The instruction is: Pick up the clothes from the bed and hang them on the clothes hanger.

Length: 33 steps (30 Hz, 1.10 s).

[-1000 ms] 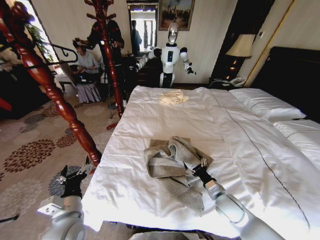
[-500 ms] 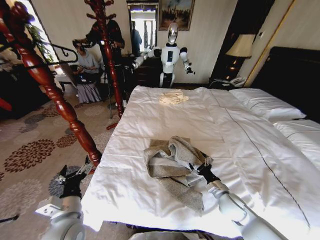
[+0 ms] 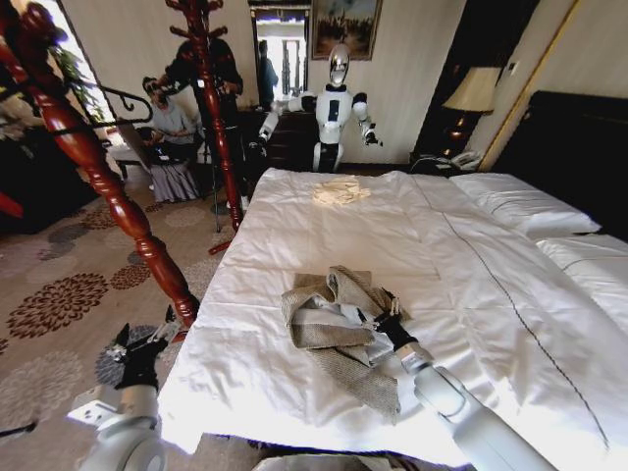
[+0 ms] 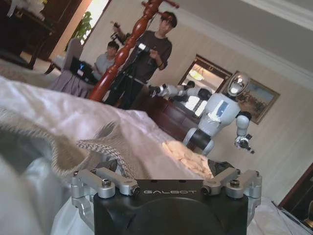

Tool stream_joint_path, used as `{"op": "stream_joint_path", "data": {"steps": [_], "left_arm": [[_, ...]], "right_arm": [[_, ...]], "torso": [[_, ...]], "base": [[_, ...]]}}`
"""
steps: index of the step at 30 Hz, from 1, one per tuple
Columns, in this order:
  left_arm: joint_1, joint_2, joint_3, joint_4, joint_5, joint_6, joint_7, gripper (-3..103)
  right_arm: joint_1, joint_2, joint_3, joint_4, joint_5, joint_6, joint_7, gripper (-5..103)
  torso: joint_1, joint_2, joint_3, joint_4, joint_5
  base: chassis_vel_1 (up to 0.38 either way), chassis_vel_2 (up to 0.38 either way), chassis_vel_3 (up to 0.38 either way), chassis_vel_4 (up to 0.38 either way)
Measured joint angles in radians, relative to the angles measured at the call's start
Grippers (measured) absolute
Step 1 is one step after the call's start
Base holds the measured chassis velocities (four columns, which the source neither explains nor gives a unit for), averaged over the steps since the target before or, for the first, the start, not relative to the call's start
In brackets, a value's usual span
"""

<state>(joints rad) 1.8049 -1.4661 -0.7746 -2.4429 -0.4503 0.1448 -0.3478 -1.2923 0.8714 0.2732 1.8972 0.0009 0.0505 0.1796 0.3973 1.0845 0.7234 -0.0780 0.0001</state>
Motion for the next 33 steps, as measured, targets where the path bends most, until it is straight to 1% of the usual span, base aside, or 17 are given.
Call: {"op": "stream_joint_path", "data": {"steps": [1, 7, 11, 14, 17, 19, 20, 22, 24, 28, 33], "left_arm": [[-0.002, -0.001, 0.0, 0.003, 0.0, 0.0, 0.0, 100], [-0.008, -0.008, 0.006, 0.013, 0.003, 0.0, 0.0, 100], [-0.012, -0.01, 0.009, 0.018, 0.007, 0.0, -0.001, 100], [-0.014, -0.011, 0.009, 0.023, 0.007, 0.0, -0.001, 100], [-0.014, -0.012, 0.008, 0.025, 0.008, 0.0, -0.001, 100], [-0.015, -0.014, 0.009, 0.027, 0.009, 0.0, -0.001, 100], [-0.015, -0.014, 0.009, 0.027, 0.009, 0.0, -0.001, 100], [-0.017, -0.016, 0.009, 0.03, 0.011, 0.0, -0.001, 100], [-0.017, -0.017, 0.01, 0.03, 0.012, 0.0, -0.001, 100], [-0.017, -0.016, 0.009, 0.03, 0.012, 0.0, -0.001, 100], [-0.019, -0.012, 0.005, 0.034, 0.012, 0.0, -0.001, 100]], "right_arm": [[0.023, 0.0, 0.007, 0.005, 0.027, 0.011, -0.006, 100], [0.049, -0.003, 0.017, -0.002, 0.047, 0.033, -0.027, 100], [0.034, -0.003, 0.005, -0.025, 0.027, 0.05, -0.037, 100], [0.027, 0.007, -0.015, -0.045, -0.016, 0.057, -0.041, 100], [0.032, 0.012, -0.024, -0.05, -0.034, 0.054, -0.043, 100], [0.037, 0.014, -0.042, -0.04, -0.019, 0.015, -0.043, 100], [0.037, 0.014, -0.042, -0.04, -0.019, 0.015, -0.043, 100], [0.05, 0.018, -0.063, -0.032, 0.01, -0.011, -0.041, 100], [0.076, 0.026, -0.076, -0.05, 0.01, -0.012, -0.046, 100], [0.112, 0.03, -0.088, -0.082, 0.02, -0.006, -0.052, 100], [0.154, 0.033, -0.1, -0.1, 0.035, 0.004, -0.064, 100]], "torso": [[0.0, 0.0, 0.0, -0.0001, -0.0001], [0.0, 0.0, 0.0, 0.0, -0.0001], [0.0, 0.0, 0.0, -0.0002, 0.0], [0.0, 0.0, 0.0, -0.0002, 0.0], [0.0, 0.0, 0.0, -0.0002, 0.0], [0.0, 0.0, 0.0, -0.0001, 0.0], [0.0, 0.0, 0.0, -0.0001, 0.0], [0.0, 0.0, 0.0, -0.0002, 0.0], [0.0, 0.0, 0.0, 0.0002, -0.0001], [0.0, 0.0, 0.0, -0.0002, 0.0001], [0.0, 0.0, 0.0, -0.0001, -0.0001]], "base": [[0.0, 0.0, 0.0, 0.0], [0.0, 0.0, 0.0, 0.0], [0.0, 0.0, 0.0, 0.0], [0.0, 0.0, 0.0, 0.0], [0.0, 0.0, 0.0, 0.0], [0.0, 0.0, 0.0, 0.0], [0.0, 0.0, 0.0, 0.0], [0.0, 0.0, 0.0, 0.0], [0.0, 0.0, 0.0, 0.0], [0.0, 0.0, 0.0, 0.0], [0.0, 0.0, 0.0, 0.0]]}}
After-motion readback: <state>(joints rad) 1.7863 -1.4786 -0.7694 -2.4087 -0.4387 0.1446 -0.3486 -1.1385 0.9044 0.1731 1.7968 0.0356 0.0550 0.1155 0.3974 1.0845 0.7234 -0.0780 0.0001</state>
